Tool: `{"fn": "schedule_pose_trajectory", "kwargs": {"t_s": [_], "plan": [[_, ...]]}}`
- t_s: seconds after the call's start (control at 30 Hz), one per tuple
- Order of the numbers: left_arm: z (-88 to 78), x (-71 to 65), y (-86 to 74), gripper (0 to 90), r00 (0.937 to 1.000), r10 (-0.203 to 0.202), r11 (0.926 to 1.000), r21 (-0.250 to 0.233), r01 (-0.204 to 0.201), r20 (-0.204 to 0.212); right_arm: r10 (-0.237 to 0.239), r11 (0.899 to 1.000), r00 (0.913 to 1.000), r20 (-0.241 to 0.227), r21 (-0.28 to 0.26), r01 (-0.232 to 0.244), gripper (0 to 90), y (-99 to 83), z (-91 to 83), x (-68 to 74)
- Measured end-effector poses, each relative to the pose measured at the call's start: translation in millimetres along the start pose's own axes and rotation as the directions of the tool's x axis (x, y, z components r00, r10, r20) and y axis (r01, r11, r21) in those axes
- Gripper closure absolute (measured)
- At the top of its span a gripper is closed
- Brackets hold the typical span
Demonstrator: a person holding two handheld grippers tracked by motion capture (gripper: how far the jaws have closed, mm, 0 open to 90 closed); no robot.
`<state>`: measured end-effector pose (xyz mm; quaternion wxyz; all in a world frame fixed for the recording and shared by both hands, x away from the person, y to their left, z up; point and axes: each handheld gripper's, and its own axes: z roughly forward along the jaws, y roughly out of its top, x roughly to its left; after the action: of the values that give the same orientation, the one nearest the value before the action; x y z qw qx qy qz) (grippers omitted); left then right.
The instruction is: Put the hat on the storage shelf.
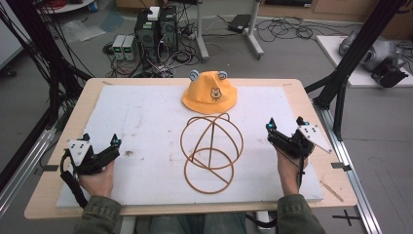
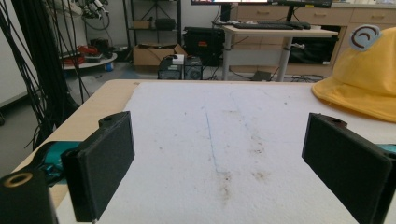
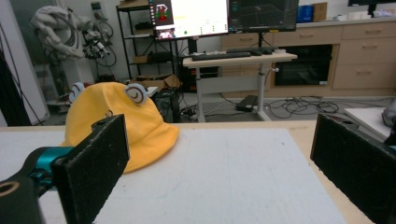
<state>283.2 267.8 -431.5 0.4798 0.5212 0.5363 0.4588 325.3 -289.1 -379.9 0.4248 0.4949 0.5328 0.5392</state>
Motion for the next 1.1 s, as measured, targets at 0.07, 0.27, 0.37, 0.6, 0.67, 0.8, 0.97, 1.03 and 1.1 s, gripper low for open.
{"fn": "schedule_pose_trajectory", "kwargs": {"t_s": [0.07, 0.27, 0.37, 0.6, 0.67, 0.8, 0.97, 1.03, 1.1], "plan": [[-0.2, -0.3, 0.2, 9.6, 0.9998, -0.019, 0.9998, -0.008, 0.019, 0.003, -0.013, 1.000, 0.9996, -0.025, 0.006, 0.013, 4.0, 11.7, 8.6, 2.5], [2.1, -1.4, -0.7, 9.6, 0.9999, -0.015, 0.9999, -0.002, 0.015, 0.005, -0.032, 0.999, 0.9970, -0.070, 0.006, 0.033, 4.0, 45.9, 40.3, 13.6], [3.1, -0.5, -1.3, 9.6, 1.0000, -0.009, 1.0000, 0.003, 0.009, 0.000, -0.031, 0.999, 0.9954, -0.091, 0.007, 0.031, 4.0, 57.6, 60.3, 21.8], [4.4, 1.2, -1.5, 9.6, 0.9999, 0.006, 1.0000, 0.002, -0.006, -0.008, -0.066, 0.998, 0.9872, -0.145, 0.007, 0.067, 4.0, 76.3, 102.7, 46.4], [5.3, 1.2, -2.4, 9.6, 0.9999, 0.013, 0.9998, 0.014, -0.013, -0.007, -0.096, 0.995, 0.9810, -0.169, -0.003, 0.097, 4.1, 85.5, 122.6, 60.2], [5.4, 0.7, -2.6, 9.6, 0.9999, 0.016, 0.9995, 0.027, -0.016, -0.004, -0.090, 0.995, 0.9743, -0.207, 0.013, 0.094, 4.1, 91.8, 149.6, 75.9], [3.9, 0.3, -1.7, 9.6, 1.0000, -0.007, 0.9997, 0.023, 0.007, 0.004, -0.088, 0.995, 0.9586, -0.271, 0.016, 0.096, 4.1, 80.3, 177.5, 88.8], [3.7, 0.1, -1.6, 9.6, 1.0000, -0.006, 0.9997, 0.024, 0.006, 0.004, -0.086, 0.995, 0.9582, -0.273, 0.032, 0.098, 4.1, 71.2, 186.9, 88.1], [3.2, -0.1, -1.6, 9.6, 1.0000, 0.002, 0.9995, 0.030, -0.002, 0.006, -0.078, 0.991, 0.9602, -0.268, 0.088, 0.105, 4.1, 56.1, 201.3, 87.4]]}}
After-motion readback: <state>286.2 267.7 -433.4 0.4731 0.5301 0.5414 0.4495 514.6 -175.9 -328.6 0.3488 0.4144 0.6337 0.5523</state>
